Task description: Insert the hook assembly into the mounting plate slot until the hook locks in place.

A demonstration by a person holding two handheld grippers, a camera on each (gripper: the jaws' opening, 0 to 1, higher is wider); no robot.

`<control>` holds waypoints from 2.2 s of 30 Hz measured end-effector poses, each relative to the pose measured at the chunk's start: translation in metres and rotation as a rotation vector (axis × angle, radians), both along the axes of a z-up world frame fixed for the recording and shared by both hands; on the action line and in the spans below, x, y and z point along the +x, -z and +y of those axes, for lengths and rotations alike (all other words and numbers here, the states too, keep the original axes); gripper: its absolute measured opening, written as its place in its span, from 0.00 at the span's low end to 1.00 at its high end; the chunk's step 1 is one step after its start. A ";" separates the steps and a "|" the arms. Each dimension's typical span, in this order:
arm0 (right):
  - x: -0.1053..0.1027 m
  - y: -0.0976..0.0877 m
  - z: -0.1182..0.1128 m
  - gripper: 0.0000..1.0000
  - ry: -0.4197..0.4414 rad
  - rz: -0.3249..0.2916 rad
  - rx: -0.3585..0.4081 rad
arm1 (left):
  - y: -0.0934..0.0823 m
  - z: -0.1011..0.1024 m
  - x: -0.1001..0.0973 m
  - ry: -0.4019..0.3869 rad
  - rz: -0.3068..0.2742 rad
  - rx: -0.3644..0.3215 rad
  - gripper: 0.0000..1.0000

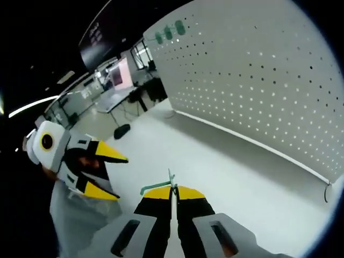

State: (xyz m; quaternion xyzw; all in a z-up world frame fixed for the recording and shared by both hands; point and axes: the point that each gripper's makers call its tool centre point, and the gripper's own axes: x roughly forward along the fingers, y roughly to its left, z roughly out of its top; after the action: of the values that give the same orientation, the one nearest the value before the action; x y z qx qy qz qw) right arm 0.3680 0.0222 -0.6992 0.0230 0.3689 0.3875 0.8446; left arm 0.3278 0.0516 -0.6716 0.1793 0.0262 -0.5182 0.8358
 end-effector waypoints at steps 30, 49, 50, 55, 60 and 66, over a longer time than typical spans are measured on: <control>-0.034 0.001 0.019 0.00 -0.011 0.216 0.038 | 0.022 -0.011 -0.004 0.078 -0.146 0.194 0.09; -0.037 -0.001 0.027 0.00 -0.090 0.096 0.000 | 0.026 -0.007 0.000 0.022 -0.049 0.157 0.03; -0.037 -0.001 0.027 0.00 -0.093 0.095 -0.002 | 0.027 -0.006 0.000 0.019 -0.045 0.154 0.03; -0.036 -0.002 0.029 0.00 -0.117 0.053 -0.009 | 0.027 -0.003 0.002 -0.002 -0.016 0.142 0.03; -0.033 -0.006 0.029 0.08 -0.151 -0.025 -0.030 | 0.024 0.002 0.007 -0.034 0.020 0.104 0.03; -0.032 -0.011 0.032 0.27 -0.181 -0.091 -0.027 | 0.021 0.007 0.013 -0.067 0.049 0.066 0.02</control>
State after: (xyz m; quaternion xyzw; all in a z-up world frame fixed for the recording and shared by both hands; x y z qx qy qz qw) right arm 0.3363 0.0537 -0.6881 -0.0392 0.3357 0.4577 0.8223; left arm 0.3408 0.0581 -0.6926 0.1931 0.0701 -0.4930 0.8454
